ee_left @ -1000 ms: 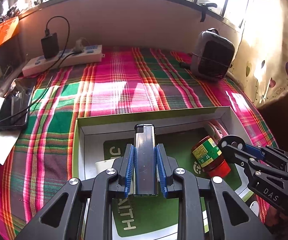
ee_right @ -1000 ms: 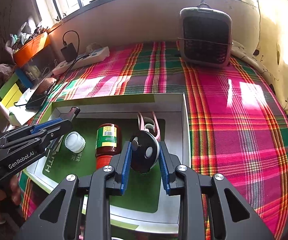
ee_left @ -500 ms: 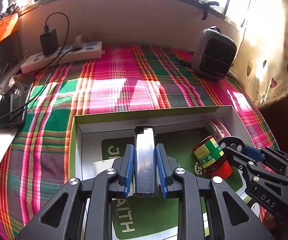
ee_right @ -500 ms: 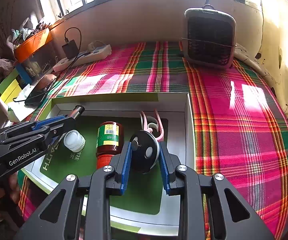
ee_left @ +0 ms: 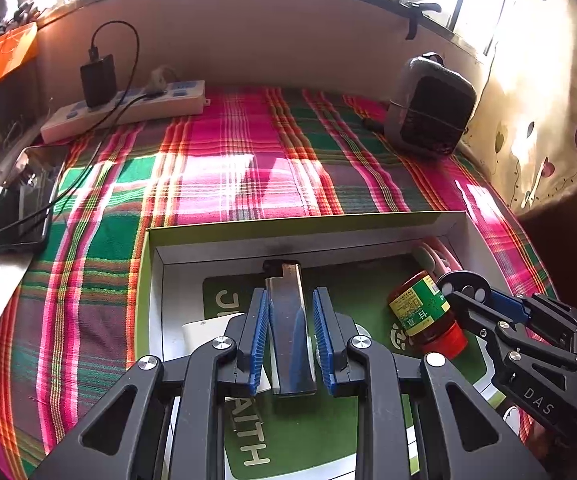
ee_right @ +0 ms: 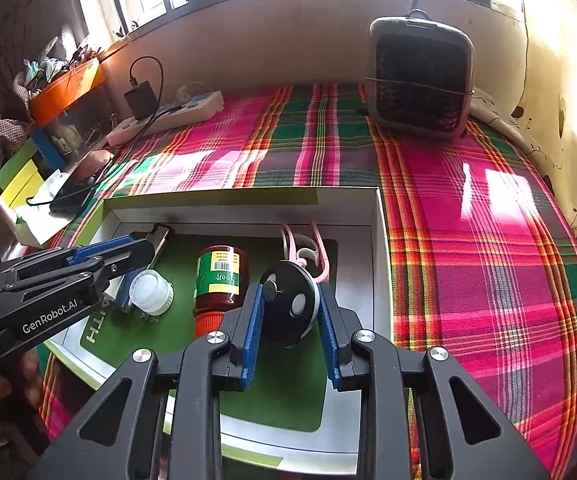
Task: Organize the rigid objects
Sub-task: 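Lower the black bar and black disc into the tray with both grippers, then open both grippers releasing the bar and disc in the tray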
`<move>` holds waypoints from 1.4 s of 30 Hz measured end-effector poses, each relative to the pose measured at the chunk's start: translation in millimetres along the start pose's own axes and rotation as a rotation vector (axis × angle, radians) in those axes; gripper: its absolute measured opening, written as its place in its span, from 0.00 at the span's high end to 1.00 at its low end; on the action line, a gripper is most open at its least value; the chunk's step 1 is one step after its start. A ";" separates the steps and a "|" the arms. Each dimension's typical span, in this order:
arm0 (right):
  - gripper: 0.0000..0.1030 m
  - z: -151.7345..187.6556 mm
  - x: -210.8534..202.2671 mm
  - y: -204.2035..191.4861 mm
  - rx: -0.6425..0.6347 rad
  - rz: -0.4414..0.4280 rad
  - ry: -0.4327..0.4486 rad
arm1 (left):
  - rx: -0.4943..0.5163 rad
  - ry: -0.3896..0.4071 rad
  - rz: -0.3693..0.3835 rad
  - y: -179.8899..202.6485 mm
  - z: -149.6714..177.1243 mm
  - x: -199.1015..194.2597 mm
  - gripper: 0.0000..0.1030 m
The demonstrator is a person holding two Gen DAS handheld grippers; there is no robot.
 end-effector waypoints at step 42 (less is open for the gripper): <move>0.59 2.3 -11.1 -0.2 -0.005 0.033 0.035 | 0.028 0.022 -0.024 9.8 7.7 -15.4 0.60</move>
Point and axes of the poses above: each gripper's, at about its wrist camera, not at the fingertips, and x roughly the way its jaws point, y to its right, z to its underside, the point moved 6 cm from there along x, roughly the way its jaws point, and after that the axes turned 9 degrees about -y, right-handed, at the moved point
